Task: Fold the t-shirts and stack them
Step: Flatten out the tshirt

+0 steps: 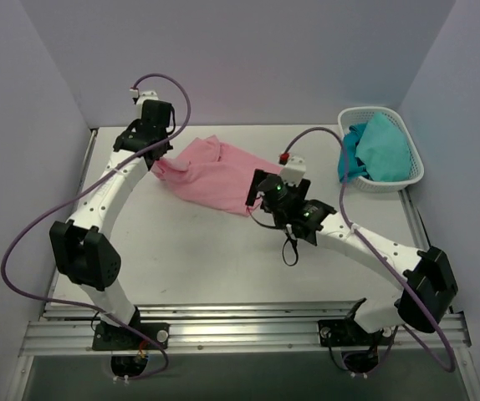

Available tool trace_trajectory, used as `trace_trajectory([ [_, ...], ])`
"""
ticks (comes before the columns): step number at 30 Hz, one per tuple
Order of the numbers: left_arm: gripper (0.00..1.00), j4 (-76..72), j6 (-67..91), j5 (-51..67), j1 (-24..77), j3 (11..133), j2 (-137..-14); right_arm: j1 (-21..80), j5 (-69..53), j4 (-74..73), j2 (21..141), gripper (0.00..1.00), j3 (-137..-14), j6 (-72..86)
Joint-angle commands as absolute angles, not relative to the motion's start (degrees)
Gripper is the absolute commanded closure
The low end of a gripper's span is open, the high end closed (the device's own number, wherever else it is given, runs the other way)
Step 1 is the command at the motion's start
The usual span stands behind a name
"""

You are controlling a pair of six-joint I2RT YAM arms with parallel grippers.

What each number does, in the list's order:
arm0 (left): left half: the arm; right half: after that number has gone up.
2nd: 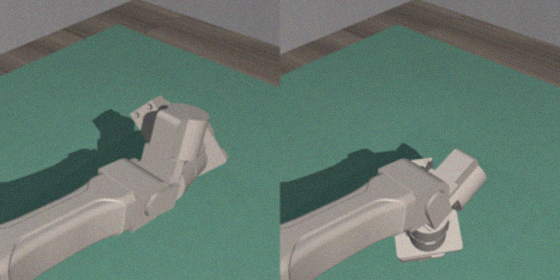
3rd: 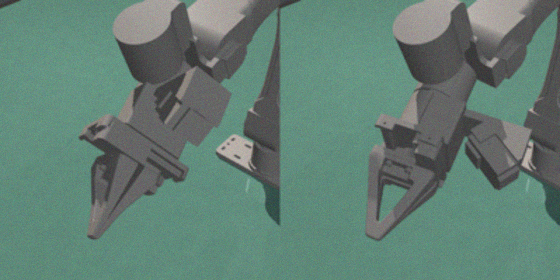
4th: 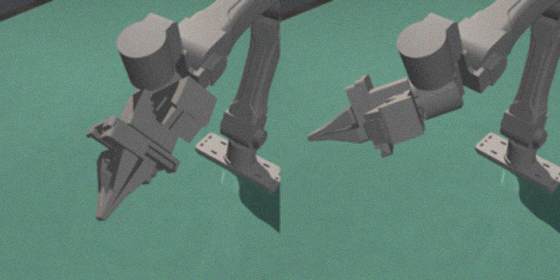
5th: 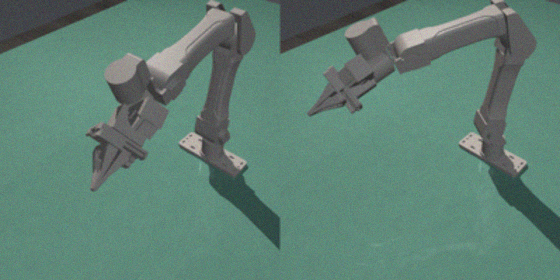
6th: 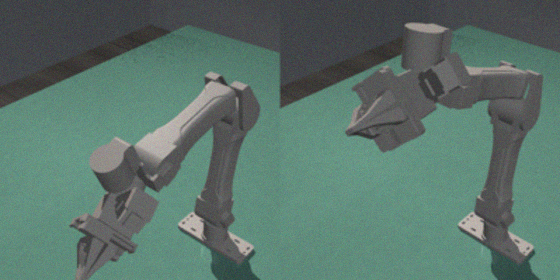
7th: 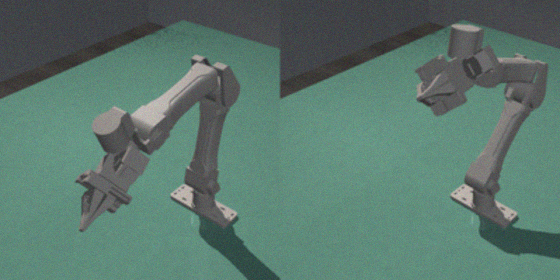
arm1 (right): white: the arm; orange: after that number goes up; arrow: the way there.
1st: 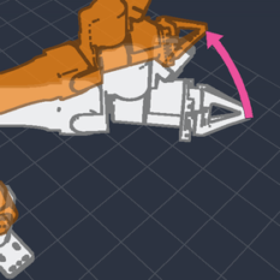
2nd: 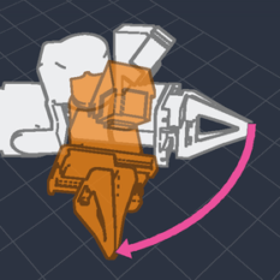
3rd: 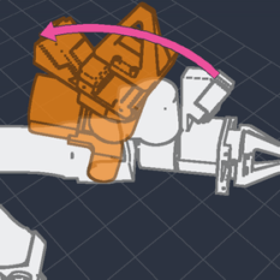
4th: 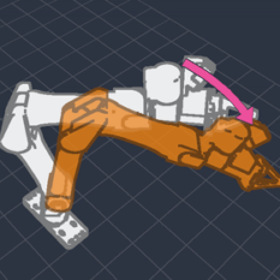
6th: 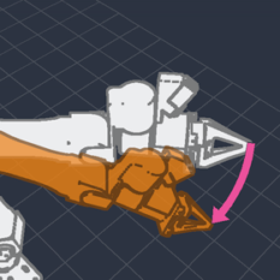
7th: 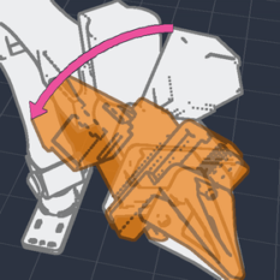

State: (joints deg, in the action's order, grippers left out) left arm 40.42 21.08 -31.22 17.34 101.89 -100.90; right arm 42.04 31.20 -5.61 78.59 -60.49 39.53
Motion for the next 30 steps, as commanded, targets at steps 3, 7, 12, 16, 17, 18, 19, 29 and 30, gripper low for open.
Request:
trace_trajectory([
  [3,0.98,31.46,23.12,-29.88,20.56,97.56,-94.75,50.62,33.41,-5.11,83.75,0.02,-62.40,42.63],
  [7,0.98,31.29,23.90,-29.79,22.67,94.14,-93.43,50.45,29.71,1.47,89.45,0.02,-62.84,40.44],
  [12,0.98,27.51,26.54,-27.69,23.64,83.96,-87.56,46.85,28.49,4.21,99.72,0.04,-68.19,37.97],
  [16,0.98,26.20,27.07,-26.81,23.99,79.64,-84.03,42.98,26.81,5.98,106.06,0.07,-72.94,36.13],
  [17,0.98,25.93,26.98,-26.89,24.08,78.93,-83.50,42.63,27.15,5.89,107.13,0.07,-74.08,35.60],
  [18,0.98,25.93,26.63,-26.98,24.08,78.40,-82.71,42.54,27.25,5.45,109.05,0.08,-76.18,35.33],
  [19,0.98,25.84,26.54,-27.24,24.00,77.62,-82.53,42.37,27.16,5.10,109.94,0.07,-77.07,35.07],
  [29,0.98,24.17,26.98,-26.89,23.91,76.03,-83.14,44.64,25.31,5.63,121.18,0.10,-84.28,34.10],
  [30,0.98,24.17,26.98,-26.98,23.91,76.03,-83.23,44.82,25.31,5.63,121.72,0.10,-85.24,34.19],
])
